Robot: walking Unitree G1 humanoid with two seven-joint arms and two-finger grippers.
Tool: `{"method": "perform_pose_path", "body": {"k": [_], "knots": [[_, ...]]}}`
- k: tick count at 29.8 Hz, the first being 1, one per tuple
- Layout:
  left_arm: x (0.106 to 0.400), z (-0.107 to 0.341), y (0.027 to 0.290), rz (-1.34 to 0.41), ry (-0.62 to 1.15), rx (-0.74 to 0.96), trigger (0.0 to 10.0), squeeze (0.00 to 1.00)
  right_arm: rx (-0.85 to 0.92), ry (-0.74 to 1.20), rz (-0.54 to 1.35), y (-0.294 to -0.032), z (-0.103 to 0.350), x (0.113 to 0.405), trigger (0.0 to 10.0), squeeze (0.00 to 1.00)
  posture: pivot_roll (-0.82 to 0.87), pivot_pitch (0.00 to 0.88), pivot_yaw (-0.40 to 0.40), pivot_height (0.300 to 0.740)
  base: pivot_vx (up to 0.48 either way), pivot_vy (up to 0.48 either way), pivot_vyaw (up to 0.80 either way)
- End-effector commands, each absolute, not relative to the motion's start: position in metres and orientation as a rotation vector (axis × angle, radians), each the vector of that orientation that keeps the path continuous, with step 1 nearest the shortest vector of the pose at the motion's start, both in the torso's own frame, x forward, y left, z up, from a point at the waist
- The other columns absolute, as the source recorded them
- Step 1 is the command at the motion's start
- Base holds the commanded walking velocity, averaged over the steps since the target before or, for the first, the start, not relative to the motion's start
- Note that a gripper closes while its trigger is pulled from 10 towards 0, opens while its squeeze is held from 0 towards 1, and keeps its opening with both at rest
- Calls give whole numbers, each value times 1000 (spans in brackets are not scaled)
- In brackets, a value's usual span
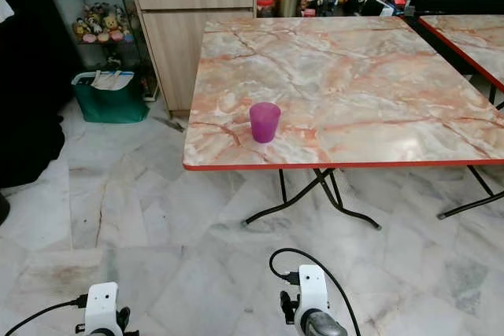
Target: Setting the table
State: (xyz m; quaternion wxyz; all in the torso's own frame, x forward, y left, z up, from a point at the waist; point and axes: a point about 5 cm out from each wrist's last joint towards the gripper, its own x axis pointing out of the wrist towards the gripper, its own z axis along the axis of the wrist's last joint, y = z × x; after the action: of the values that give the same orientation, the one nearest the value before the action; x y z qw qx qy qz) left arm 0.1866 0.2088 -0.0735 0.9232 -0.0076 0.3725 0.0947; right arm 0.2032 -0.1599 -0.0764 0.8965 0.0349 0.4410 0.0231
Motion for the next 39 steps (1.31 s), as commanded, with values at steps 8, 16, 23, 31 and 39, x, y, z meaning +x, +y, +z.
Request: {"method": "perform_pose_path", "body": {"k": [8, 16, 23, 31, 39], "knots": [[187, -73, 210, 208, 767, -25, 10000, 0, 66, 923, 36, -162, -76, 203, 10000, 0, 151, 51, -17, 740, 309, 0, 0], [187, -74, 210, 208, 768, -27, 10000, 0, 61, 924, 40, -161, -76, 204, 10000, 0, 153, 53, -19, 740, 318, 0, 0], [184, -75, 209, 210, 772, -32, 10000, 0, 54, 927, 43, -161, -77, 203, 10000, 0, 153, 56, -22, 740, 312, 0, 0], [181, -76, 210, 225, 779, -34, 10000, 0, 49, 932, 46, -162, -77, 202, 10000, 0, 154, 62, -24, 740, 0, 0, 0], [181, -72, 224, 304, 731, -59, 10000, 0, 48, 934, 48, -161, -78, 201, 10000, 0, 157, 63, -24, 740, 0, 0, 0]]}}
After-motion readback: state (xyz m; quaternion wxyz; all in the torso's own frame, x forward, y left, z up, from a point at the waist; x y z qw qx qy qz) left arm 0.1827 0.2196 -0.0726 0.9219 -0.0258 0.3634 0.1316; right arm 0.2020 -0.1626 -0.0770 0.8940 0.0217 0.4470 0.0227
